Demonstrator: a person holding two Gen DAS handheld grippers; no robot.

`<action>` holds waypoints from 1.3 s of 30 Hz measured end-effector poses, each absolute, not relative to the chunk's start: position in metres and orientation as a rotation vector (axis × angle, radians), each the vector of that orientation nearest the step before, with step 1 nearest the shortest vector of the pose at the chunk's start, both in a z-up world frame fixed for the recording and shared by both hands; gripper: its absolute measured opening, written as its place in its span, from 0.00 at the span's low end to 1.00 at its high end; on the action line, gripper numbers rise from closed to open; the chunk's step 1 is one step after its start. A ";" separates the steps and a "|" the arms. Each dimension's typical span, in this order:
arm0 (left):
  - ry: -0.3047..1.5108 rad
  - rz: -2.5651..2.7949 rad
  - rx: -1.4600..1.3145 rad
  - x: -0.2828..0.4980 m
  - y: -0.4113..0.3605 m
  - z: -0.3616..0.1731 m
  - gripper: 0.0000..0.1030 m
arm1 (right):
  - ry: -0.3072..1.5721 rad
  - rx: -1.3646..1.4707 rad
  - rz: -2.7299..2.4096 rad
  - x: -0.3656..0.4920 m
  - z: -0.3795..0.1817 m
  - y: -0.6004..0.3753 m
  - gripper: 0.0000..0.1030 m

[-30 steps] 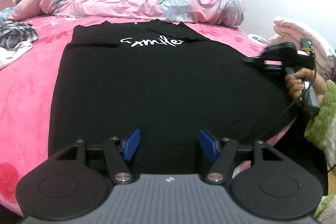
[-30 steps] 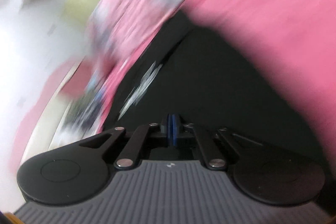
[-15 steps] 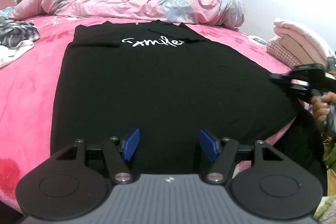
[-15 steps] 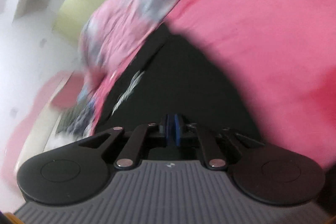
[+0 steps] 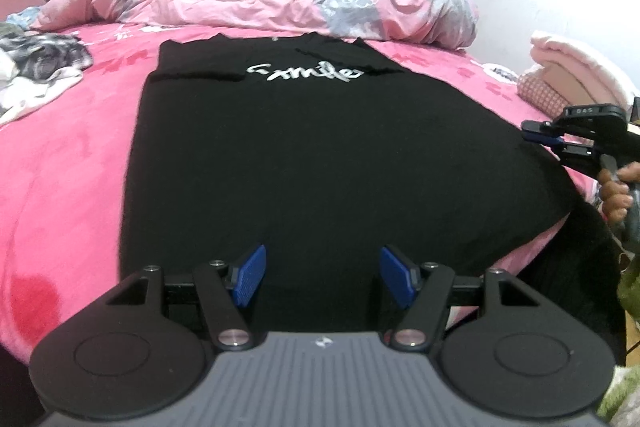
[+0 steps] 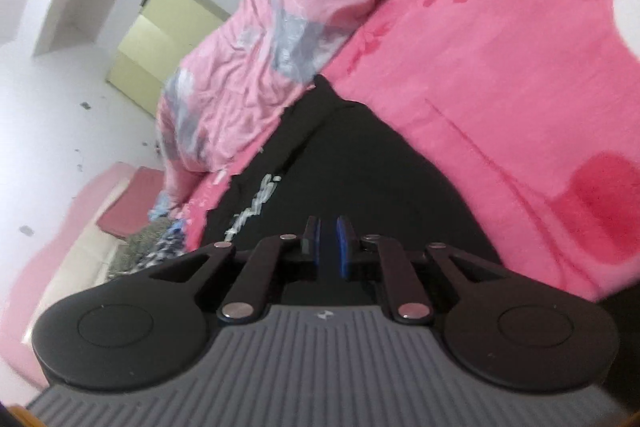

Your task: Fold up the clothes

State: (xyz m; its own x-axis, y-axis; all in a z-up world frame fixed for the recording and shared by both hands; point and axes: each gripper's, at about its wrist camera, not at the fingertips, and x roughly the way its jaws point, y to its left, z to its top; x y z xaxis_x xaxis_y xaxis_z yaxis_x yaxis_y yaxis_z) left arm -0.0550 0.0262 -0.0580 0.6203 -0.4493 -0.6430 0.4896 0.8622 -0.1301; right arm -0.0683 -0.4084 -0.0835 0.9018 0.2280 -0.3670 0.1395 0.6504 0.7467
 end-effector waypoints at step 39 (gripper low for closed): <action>0.707 -0.265 -0.015 -0.077 0.109 -0.008 0.64 | 0.693 0.618 0.717 -0.003 -0.092 -0.186 0.13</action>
State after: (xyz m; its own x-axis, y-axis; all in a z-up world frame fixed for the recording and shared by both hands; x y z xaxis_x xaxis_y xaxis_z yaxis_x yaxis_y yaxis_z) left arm -0.0770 0.1089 -0.0078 0.7283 -0.2458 -0.6396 0.2356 0.9664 -0.1030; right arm -0.0028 -0.1857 -0.0921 0.5574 0.7541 -0.3472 -0.3729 0.6011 0.7068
